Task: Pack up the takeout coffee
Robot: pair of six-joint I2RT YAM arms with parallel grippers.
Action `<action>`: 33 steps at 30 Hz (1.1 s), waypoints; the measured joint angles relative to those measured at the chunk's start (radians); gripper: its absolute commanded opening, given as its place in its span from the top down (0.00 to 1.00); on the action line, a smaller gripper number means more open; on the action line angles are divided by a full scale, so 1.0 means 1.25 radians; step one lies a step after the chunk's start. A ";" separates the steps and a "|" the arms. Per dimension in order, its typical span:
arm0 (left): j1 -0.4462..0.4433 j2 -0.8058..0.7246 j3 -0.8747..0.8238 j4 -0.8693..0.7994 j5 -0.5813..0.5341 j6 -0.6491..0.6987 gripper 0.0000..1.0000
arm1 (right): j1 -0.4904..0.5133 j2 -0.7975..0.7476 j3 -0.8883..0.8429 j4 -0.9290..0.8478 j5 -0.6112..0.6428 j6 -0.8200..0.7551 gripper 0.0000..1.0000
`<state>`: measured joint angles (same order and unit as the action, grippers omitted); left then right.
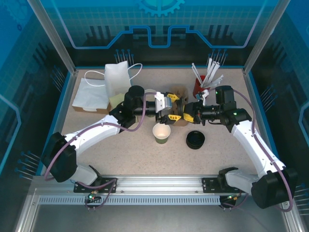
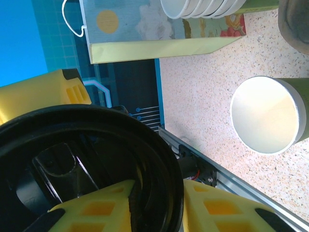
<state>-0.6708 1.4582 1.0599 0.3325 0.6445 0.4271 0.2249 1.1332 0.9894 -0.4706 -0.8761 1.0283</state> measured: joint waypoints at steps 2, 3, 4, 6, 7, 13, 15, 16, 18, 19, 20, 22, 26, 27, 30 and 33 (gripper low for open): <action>0.000 0.000 0.000 -0.005 -0.001 0.001 0.30 | 0.000 0.000 0.000 -0.001 0.000 -0.001 0.67; 0.000 0.000 0.000 -0.008 -0.001 0.002 0.30 | 0.000 0.000 0.000 -0.002 0.001 -0.002 0.66; 0.000 0.000 0.000 -0.011 -0.001 0.002 0.30 | 0.000 0.000 0.000 -0.004 0.001 -0.003 0.63; 0.000 0.000 0.000 -0.023 -0.003 0.008 0.29 | 0.000 0.000 0.000 -0.009 0.002 -0.009 0.58; -0.001 0.000 0.000 -0.032 -0.004 0.014 0.29 | 0.000 0.000 0.000 -0.010 0.003 -0.014 0.56; -0.002 -0.012 0.001 -0.143 -0.031 0.051 0.29 | -0.001 0.000 0.008 -0.063 0.039 -0.067 0.46; -0.002 -0.027 0.001 -0.198 -0.046 0.069 0.29 | -0.001 0.000 0.019 -0.099 0.071 -0.097 0.45; -0.002 -0.036 0.003 -0.229 -0.054 0.080 0.29 | -0.001 0.000 0.024 -0.116 0.086 -0.111 0.44; -0.002 -0.056 0.013 -0.302 -0.073 0.104 0.29 | -0.003 -0.001 0.033 -0.154 0.130 -0.144 0.42; -0.003 -0.064 0.020 -0.333 -0.083 0.116 0.29 | -0.003 -0.001 0.035 -0.168 0.148 -0.156 0.41; -0.003 -0.072 0.027 -0.368 -0.093 0.127 0.29 | -0.003 -0.003 0.037 -0.183 0.171 -0.172 0.39; -0.004 -0.089 0.041 -0.438 -0.117 0.150 0.29 | -0.004 -0.008 0.037 -0.202 0.204 -0.192 0.37; -0.008 -0.110 0.069 -0.571 -0.169 0.190 0.29 | -0.004 -0.035 0.031 -0.203 0.237 -0.211 0.33; -0.011 -0.110 0.078 -0.606 -0.186 0.198 0.29 | -0.004 -0.043 0.028 -0.202 0.241 -0.212 0.33; -0.026 -0.110 0.103 -0.701 -0.237 0.220 0.29 | -0.004 -0.060 0.020 -0.201 0.257 -0.220 0.32; -0.045 -0.106 0.134 -0.780 -0.286 0.238 0.29 | -0.004 -0.062 0.018 -0.204 0.277 -0.230 0.32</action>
<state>-0.7269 1.3262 1.2270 -0.6430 0.2871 0.7246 0.2199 1.0557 1.0115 -0.7261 -0.5301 0.7403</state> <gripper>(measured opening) 0.715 0.678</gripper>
